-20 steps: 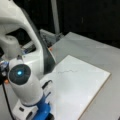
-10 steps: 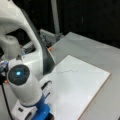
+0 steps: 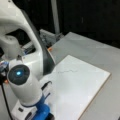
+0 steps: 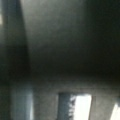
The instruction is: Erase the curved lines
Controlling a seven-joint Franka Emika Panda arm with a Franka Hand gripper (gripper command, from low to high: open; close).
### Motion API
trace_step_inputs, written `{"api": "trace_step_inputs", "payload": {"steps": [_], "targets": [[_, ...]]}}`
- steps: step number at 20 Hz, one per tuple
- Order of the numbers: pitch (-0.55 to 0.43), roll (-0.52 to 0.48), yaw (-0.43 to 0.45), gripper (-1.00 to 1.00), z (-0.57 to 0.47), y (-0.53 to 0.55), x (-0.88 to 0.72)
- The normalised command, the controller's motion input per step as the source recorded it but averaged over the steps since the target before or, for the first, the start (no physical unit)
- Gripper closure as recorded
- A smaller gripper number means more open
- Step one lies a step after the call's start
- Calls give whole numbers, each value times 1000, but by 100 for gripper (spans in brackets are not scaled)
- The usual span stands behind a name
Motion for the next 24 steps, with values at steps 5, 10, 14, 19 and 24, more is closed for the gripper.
{"api": "trace_step_inputs", "payload": {"steps": [5,10,14,19,24], "targets": [[-97,7,-196,100,135,181,-175],[-45,-69,-213,100,175,256,-223],[-37,-160,-137,100,149,360,-253],[-9,-233,-42,100,232,533,-353],[8,-240,15,100,199,715,-452]]}}
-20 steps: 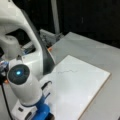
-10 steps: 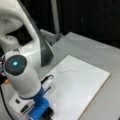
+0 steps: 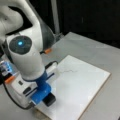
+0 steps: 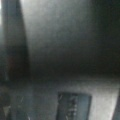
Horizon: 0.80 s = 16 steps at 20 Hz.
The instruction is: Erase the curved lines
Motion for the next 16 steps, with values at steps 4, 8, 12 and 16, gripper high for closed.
{"api": "trace_step_inputs", "payload": {"steps": [4,8,12,16], "targets": [[-26,-178,-8,100,46,690,-507],[-77,-68,-72,100,25,462,-472],[-102,73,-155,100,14,185,-338],[-109,131,-275,100,4,97,-215]]}}
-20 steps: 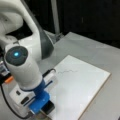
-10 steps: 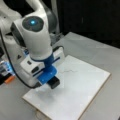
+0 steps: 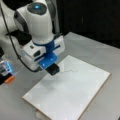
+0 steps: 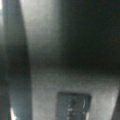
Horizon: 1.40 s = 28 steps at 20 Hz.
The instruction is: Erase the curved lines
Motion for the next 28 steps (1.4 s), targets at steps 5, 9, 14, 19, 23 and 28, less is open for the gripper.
{"api": "trace_step_inputs", "payload": {"steps": [5,9,14,19,23,28], "targets": [[-87,148,-363,100,-61,208,-182],[-48,128,-323,100,-92,273,-175],[-50,82,-240,100,-98,230,-153],[-90,65,-316,100,-169,161,-125],[-125,39,-302,100,-222,117,-101],[-155,24,-263,100,-235,157,-83]]}}
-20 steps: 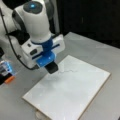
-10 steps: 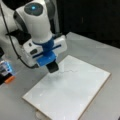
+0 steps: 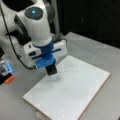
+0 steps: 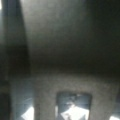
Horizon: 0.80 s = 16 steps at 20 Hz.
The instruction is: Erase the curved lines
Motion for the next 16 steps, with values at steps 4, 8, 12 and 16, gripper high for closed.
{"api": "trace_step_inputs", "payload": {"steps": [4,8,12,16], "targets": [[-110,40,-232,100,-182,249,-101],[-229,107,-201,100,-212,260,-106],[-263,185,-193,100,-288,308,-164],[-242,135,-176,100,-288,278,-145]]}}
